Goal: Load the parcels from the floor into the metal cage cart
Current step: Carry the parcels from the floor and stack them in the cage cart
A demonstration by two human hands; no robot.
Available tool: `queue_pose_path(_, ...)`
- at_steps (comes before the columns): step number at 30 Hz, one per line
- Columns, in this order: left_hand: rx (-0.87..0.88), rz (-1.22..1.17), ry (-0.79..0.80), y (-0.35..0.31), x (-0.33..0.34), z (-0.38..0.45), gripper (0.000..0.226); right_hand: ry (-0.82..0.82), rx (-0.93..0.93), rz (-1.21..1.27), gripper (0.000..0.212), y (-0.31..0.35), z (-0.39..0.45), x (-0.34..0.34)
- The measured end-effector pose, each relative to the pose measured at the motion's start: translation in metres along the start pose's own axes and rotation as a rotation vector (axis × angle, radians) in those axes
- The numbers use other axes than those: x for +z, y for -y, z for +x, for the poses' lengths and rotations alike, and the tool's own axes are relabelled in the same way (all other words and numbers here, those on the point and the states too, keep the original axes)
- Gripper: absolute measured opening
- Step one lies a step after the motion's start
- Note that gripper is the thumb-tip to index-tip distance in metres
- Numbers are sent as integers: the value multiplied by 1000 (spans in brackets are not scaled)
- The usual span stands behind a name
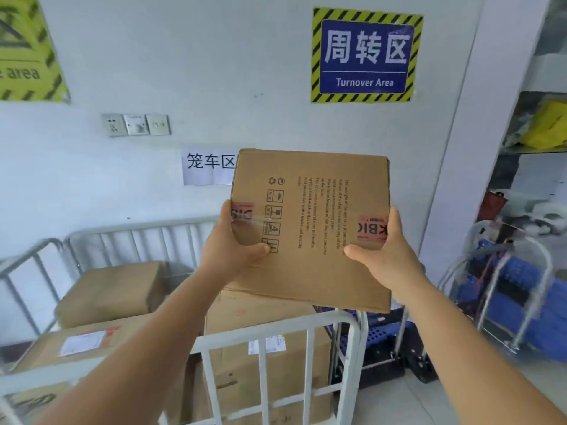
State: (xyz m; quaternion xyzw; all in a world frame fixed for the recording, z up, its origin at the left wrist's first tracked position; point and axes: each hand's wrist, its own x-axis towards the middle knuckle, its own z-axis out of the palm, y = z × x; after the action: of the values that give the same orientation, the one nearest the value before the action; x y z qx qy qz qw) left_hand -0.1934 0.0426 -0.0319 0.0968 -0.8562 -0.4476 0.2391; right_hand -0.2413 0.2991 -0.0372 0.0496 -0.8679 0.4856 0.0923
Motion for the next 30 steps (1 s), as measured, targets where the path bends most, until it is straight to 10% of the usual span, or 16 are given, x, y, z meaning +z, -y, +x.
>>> queue_pose_path(30, -379, 103, -173, 248, -105, 218, 95, 419, 28, 94, 96, 67, 214, 356)
